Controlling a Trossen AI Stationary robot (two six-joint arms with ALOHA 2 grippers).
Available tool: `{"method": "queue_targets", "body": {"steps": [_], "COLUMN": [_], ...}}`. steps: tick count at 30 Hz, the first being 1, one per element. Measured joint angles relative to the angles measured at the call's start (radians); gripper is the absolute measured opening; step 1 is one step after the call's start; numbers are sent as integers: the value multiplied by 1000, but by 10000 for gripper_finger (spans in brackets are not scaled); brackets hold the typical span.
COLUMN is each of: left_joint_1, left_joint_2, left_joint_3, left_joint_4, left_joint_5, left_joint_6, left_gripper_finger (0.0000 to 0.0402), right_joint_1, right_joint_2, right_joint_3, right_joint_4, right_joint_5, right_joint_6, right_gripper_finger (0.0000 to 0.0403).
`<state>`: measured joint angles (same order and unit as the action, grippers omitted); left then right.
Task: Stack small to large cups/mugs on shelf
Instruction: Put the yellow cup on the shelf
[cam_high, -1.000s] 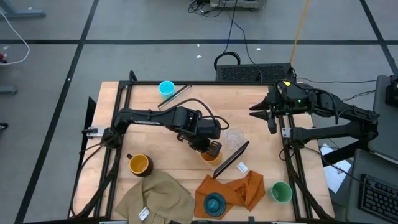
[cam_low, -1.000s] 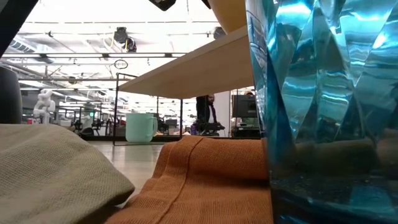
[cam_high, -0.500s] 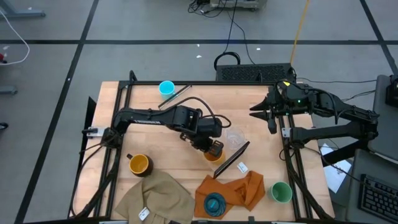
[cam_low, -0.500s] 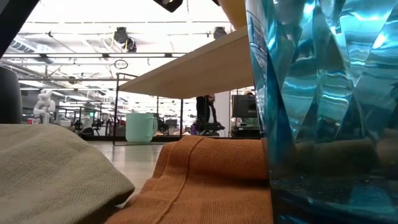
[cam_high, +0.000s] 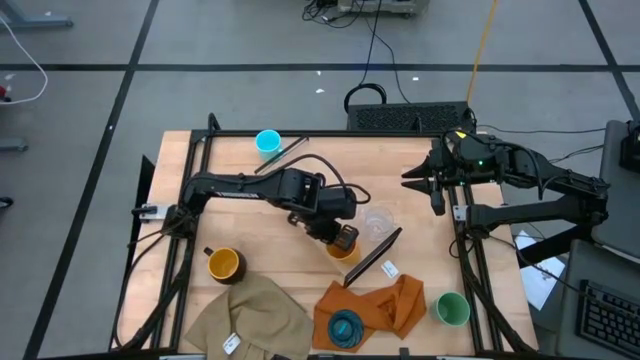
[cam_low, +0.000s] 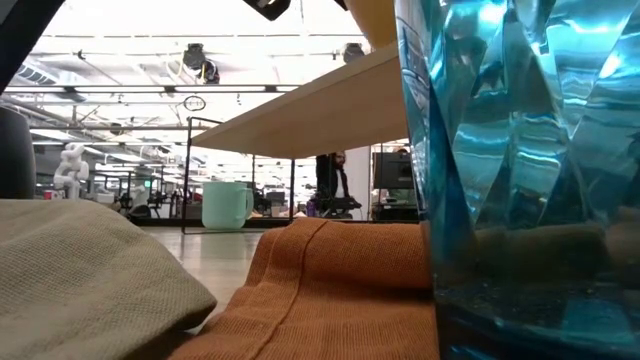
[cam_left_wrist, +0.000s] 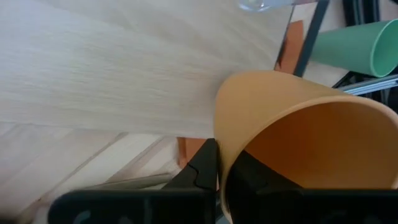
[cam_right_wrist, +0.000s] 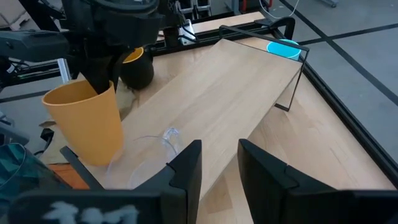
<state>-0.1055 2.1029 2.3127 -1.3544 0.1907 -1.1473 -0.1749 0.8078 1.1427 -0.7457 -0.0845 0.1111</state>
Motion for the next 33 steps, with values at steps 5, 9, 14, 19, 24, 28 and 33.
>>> {"method": "queue_targets", "body": {"steps": [5, 9, 14, 19, 24, 28, 33], "left_joint_1": [0, 0, 0, 0, 0, 0, 0], "left_joint_2": [0, 0, 0, 0, 0, 0, 0], "left_joint_3": [0, 0, 0, 0, 0, 0, 0], "left_joint_4": [-12, -12, -11, -16, -42, -33, 8], "left_joint_5": [0, 1, -4, -5, -1, 2, 8], "left_joint_6": [5, 9, 7, 0, -5, -22, -26], "left_gripper_finger": [19, 19, 20, 20, 40, 72, 108], "right_joint_1": [0, 0, 0, 0, 0, 0, 0], "right_joint_2": [0, 0, 0, 0, 0, 0, 0], "right_joint_3": [0, 0, 0, 0, 0, 0, 0], "right_joint_4": [0, -1, -8, -8, -8, -8, -8], "right_joint_5": [0, 0, 0, 0, 0, 0, 0], "right_joint_6": [-3, -3, -7, -15, -18, -18, -19], "right_gripper_finger": [96, 96, 96, 96, 96, 96, 96]}}
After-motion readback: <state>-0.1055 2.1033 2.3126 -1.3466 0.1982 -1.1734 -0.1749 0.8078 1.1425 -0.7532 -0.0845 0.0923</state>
